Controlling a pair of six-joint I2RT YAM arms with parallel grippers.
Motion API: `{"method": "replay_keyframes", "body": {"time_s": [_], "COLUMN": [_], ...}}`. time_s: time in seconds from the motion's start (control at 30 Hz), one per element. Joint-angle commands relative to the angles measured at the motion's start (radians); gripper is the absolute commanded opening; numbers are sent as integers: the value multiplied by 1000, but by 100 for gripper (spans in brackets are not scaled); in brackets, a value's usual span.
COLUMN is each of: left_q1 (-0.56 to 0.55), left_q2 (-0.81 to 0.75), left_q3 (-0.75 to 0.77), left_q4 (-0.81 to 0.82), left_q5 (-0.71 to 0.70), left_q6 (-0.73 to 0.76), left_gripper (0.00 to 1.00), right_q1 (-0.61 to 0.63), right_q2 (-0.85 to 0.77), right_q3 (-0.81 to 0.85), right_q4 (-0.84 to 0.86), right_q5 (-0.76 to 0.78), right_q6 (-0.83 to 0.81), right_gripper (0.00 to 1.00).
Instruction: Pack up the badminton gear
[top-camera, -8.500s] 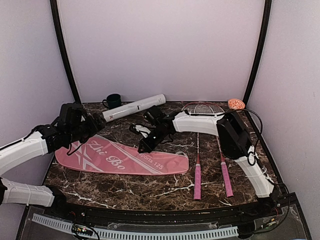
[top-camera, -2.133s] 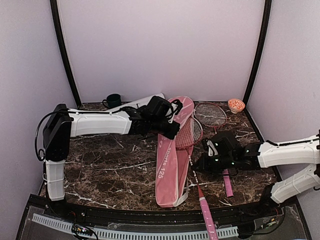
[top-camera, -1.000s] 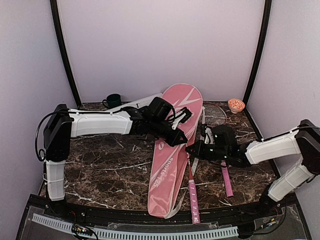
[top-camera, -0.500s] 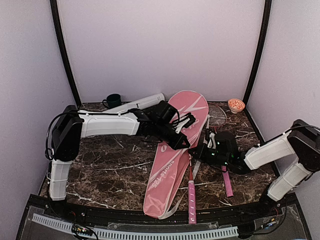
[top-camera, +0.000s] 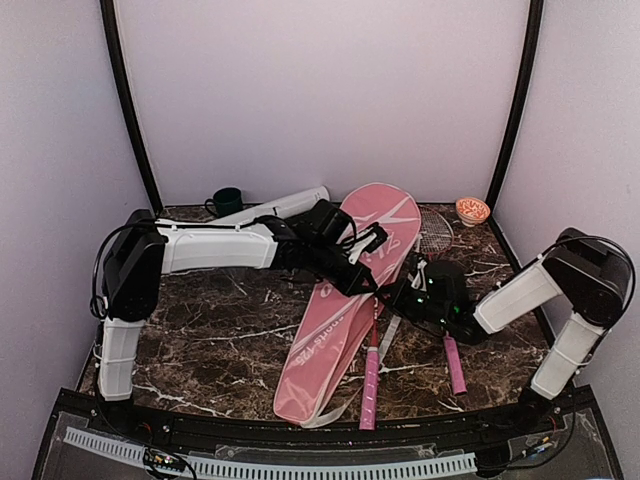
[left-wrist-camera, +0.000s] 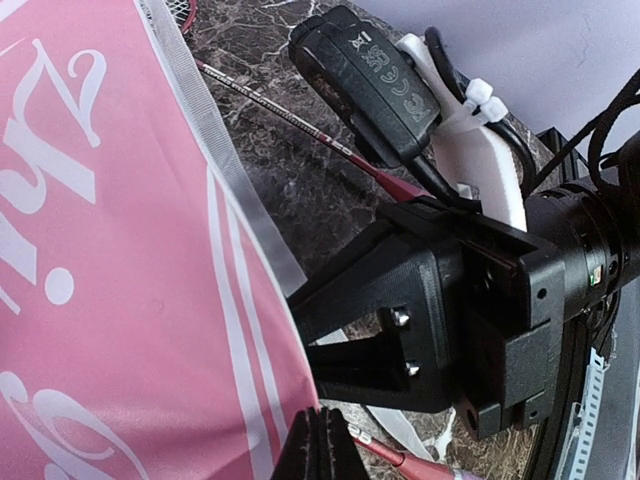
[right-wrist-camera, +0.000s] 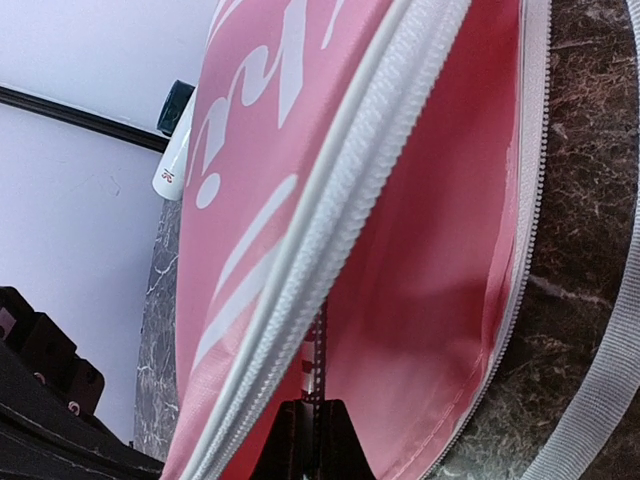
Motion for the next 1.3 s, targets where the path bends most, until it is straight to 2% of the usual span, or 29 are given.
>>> {"method": "replay_keyframes", "body": {"time_s": [0.0, 0.1, 0.2, 0.27, 0.4, 0.53, 0.67, 0.8, 0.9, 1.07, 1.27], "left_q1": [2, 43, 94, 119, 140, 143, 144, 143, 143, 140, 128], "left_q2": [-7, -6, -3, 7, 38, 63, 75, 77, 77, 75, 76], "left_q3": [-13, -26, -43, -42, -23, -6, -4, 0, 2, 6, 6], "left_q4": [-16, 36, 105, 134, 143, 145, 148, 146, 143, 143, 135], "left_q5": [-2, -35, -7, 12, 6, -17, -42, -53, -55, -68, -110], "left_q6": [-40, -110, -170, -192, -204, -206, -220, -231, -237, -250, -262], "left_gripper": [0, 0, 0, 0, 0, 0, 0, 2, 2, 2, 5], "right_q1": [-40, -51, -67, -81, -94, -93, -64, 24, 87, 181, 270], "right_q2": [32, 73, 124, 155, 161, 106, -23, -194, -276, -308, -269], "right_q3": [91, 118, 154, 182, 220, 200, 134, 57, 13, -21, -59], "right_q4": [94, 81, 87, 84, 32, -52, -181, -378, -480, -569, -512], "right_q5": [54, 40, 9, -27, -90, -134, -186, -175, -188, -206, -219], "right_q6": [-35, -55, -63, -70, -86, -91, -86, -89, -63, 22, 133], "right_gripper": [0, 0, 1, 14, 32, 44, 48, 54, 54, 52, 53]}}
